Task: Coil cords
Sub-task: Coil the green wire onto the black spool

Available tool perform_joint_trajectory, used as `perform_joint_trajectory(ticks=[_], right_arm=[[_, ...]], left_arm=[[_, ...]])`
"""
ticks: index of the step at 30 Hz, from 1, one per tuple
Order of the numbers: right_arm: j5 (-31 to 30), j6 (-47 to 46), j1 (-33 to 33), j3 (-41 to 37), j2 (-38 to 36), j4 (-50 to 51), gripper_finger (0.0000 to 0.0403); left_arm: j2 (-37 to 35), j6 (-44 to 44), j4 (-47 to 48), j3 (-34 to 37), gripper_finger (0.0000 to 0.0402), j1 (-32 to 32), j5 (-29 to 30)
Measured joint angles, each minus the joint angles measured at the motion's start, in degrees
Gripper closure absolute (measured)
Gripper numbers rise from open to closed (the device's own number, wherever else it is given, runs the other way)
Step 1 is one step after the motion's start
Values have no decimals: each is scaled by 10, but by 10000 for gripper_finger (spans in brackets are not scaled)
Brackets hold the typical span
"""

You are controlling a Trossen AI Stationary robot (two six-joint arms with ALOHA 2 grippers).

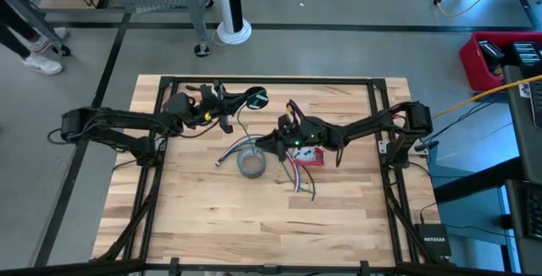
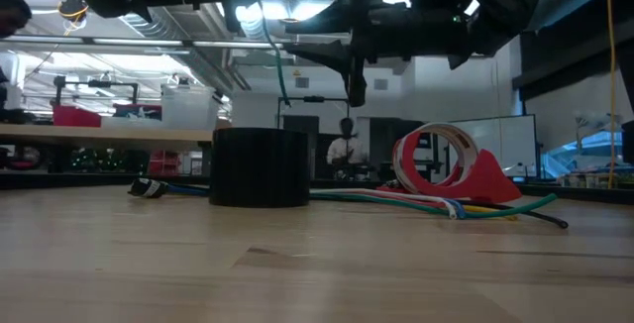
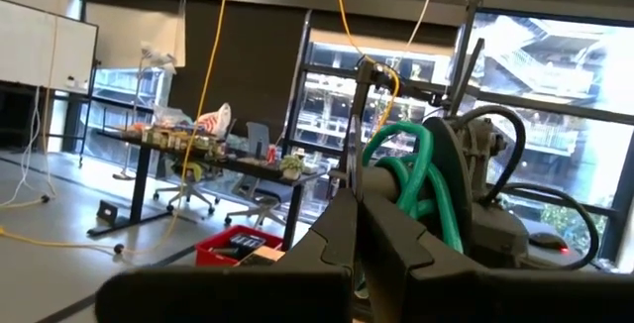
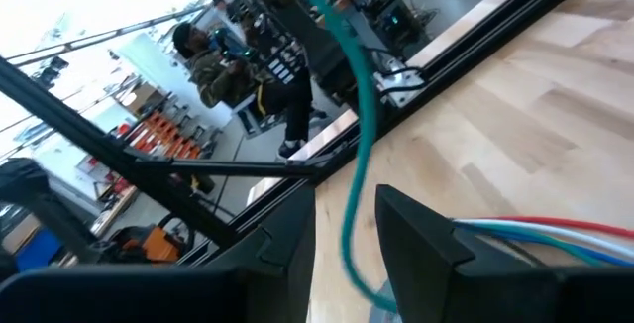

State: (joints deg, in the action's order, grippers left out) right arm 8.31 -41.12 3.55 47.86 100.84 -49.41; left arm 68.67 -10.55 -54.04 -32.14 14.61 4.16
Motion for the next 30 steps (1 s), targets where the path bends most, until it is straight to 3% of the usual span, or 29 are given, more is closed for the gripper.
perform_joint_trajectory(ticks=[16, 30], right_arm=[[-5, 1, 2, 0, 0, 0, 292], [-2, 1, 2, 0, 0, 1, 292]], left_arm=[[6, -10, -25, -11, 401, 0, 1], [65, 16, -28, -61, 401, 0, 1]])
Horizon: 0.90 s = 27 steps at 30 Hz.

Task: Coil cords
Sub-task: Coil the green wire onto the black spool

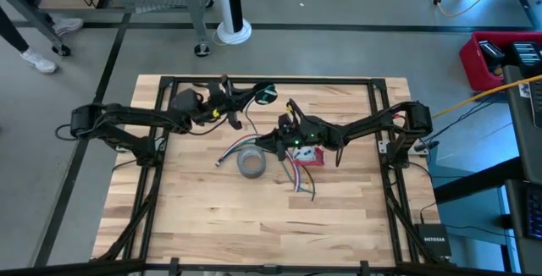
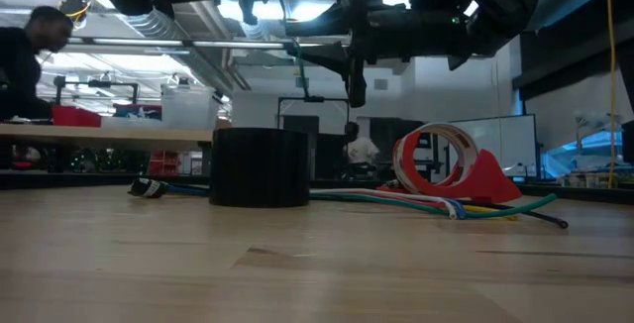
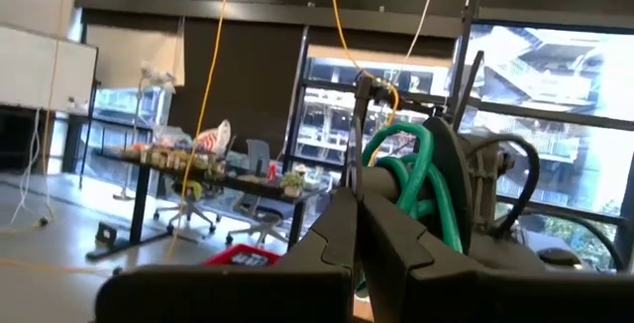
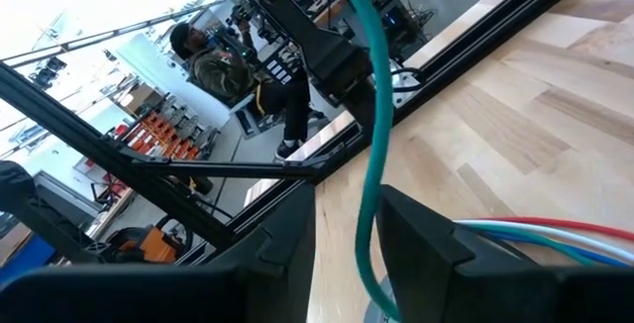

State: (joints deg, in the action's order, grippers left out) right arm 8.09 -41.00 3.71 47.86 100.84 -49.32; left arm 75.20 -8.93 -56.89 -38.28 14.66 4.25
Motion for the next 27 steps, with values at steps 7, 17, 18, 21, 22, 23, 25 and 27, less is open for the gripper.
perform_joint_trajectory(ticks=[7, 17, 18, 21, 22, 23, 25, 27], right_arm=[[0, -6, 0, 0, 0, 20, 299], [5, -10, 0, 0, 0, 33, 387], [5, -12, 0, 0, 0, 33, 381], [5, -26, 0, 0, 0, 33, 374], [5, -27, 0, 0, 0, 33, 378], [5, -27, 0, 0, 0, 34, 384], [5, -26, 1, 0, 0, 35, 393], [5, -26, 1, 0, 0, 35, 391]], left_arm=[[0, 4, 6, -9, 401, 0, 0], [-3, 4, 13, -9, 401, 0, 0], [-5, 4, 15, -9, 401, 0, 0], [-24, 13, 49, -9, 401, 0, 0], [-32, 18, 64, -9, 401, 0, 0], [-40, 20, 77, -9, 401, 0, 0], [-58, 23, 106, -9, 401, 0, 0], [-76, 30, 139, -9, 401, 0, 0]])
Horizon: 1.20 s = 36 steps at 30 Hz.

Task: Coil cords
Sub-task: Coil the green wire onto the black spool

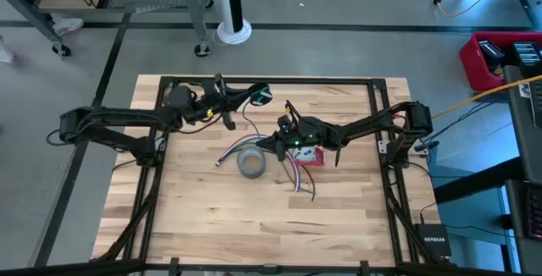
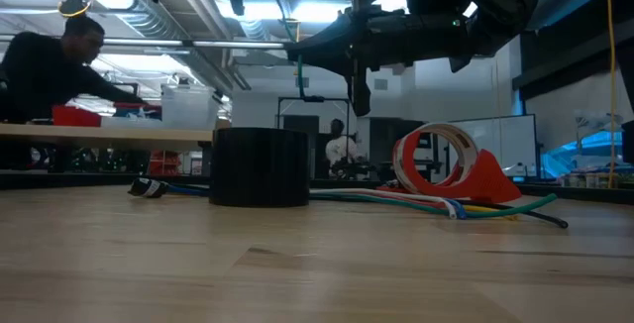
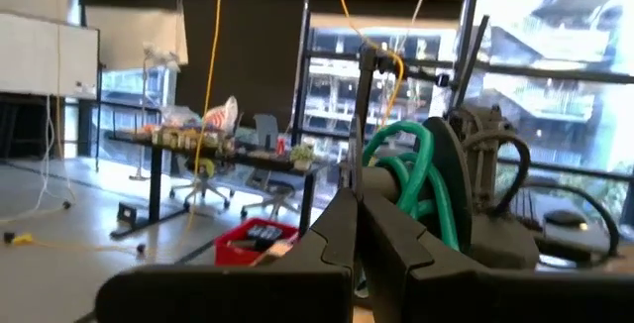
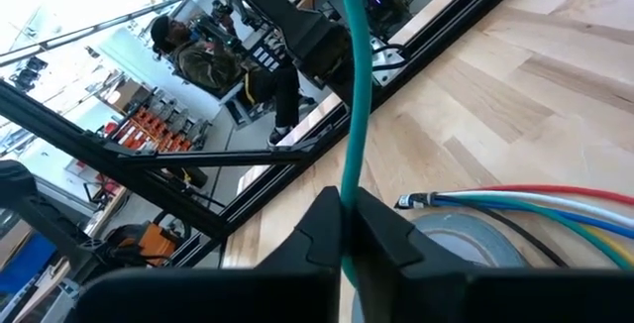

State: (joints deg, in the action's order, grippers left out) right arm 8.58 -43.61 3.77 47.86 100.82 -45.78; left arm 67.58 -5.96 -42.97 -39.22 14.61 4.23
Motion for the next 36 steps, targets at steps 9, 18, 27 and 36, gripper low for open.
perform_joint_trajectory(ticks=[9, 18, 27, 36], right_arm=[[-25, 7, 1, 0, -19, 45, 394], [-111, 21, 39, 0, -57, 169, 395], [-104, 23, 77, 0, -96, 173, 394], [-99, 31, 75, 0, -125, 162, 392]], left_arm=[[-49, 0, 152, 0, 401, 0, 0], [-81, 0, 223, 0, 401, -5, 0], [-88, -9, 308, 0, 401, -30, 30], [-86, -22, 354, 0, 401, -45, 80]])
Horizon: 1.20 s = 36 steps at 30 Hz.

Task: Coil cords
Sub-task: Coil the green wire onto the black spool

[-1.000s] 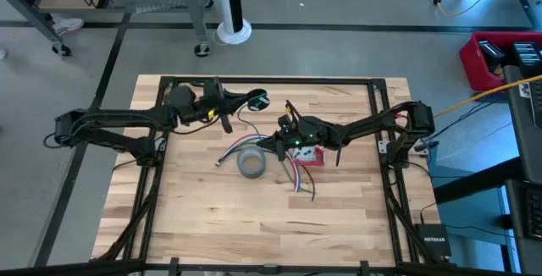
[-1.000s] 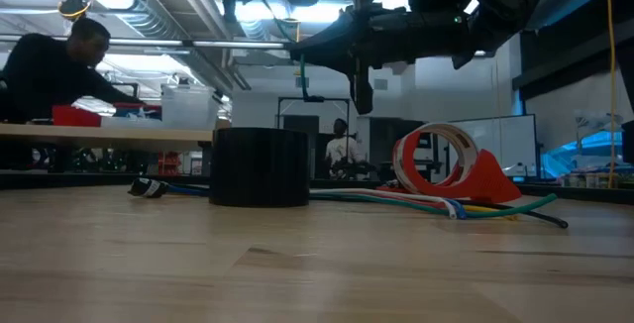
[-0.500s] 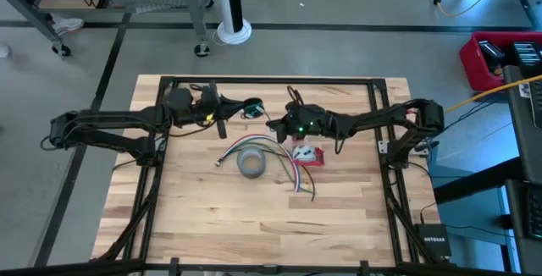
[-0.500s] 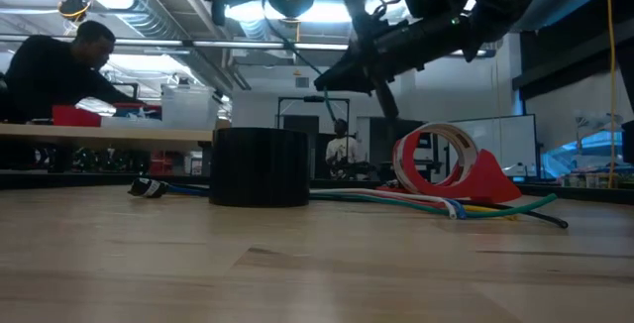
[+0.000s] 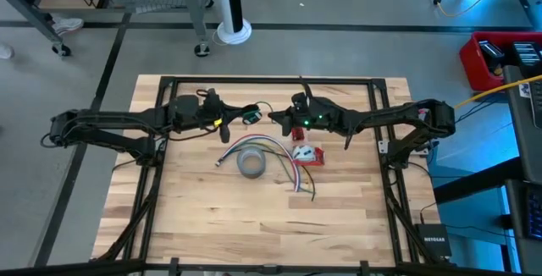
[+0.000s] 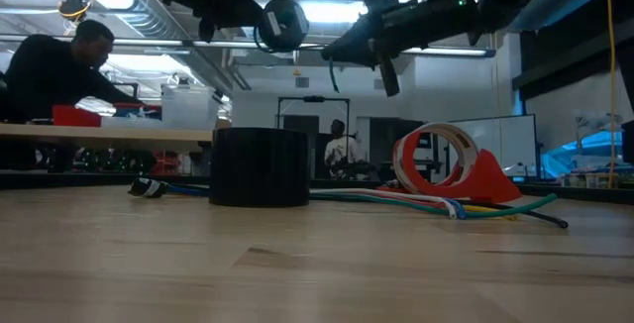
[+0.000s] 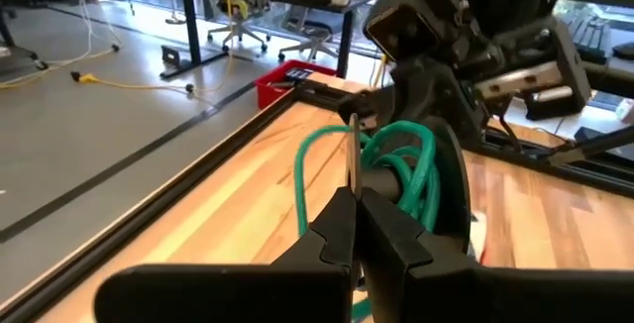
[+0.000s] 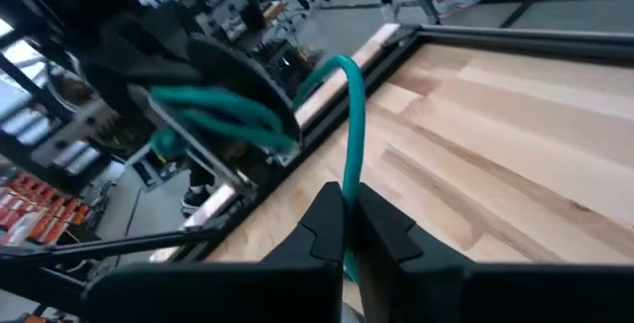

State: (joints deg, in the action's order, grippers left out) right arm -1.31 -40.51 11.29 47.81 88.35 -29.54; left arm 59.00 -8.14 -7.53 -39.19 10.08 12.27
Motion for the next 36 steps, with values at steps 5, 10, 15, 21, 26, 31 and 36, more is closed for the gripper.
perform_joint_trajectory(ticks=[5, 10, 15, 21, 26, 31, 36], right_arm=[[25, -14, 0, 0, -1, -40, 393], [45, -43, 0, 0, -1, -47, 392], [44, -43, 0, 0, -1, 0, 394], [50, -56, 0, 0, -1, 3, 393], [57, -57, 0, 0, -1, 17, 394], [60, -57, 0, 0, -1, 16, 393], [65, -57, 0, 0, -1, 16, 393]], left_arm=[[0, -8, 15, 0, 401, -7, 27], [1, -5, 24, 0, 401, -15, 78], [1, 11, 2, 0, 401, -20, 79], [1, 14, 1, 0, 401, -20, 92], [1, 34, -5, 0, 401, -19, 111], [1, 37, 12, 0, 401, -19, 128], [1, 38, 33, 0, 401, -18, 155]])
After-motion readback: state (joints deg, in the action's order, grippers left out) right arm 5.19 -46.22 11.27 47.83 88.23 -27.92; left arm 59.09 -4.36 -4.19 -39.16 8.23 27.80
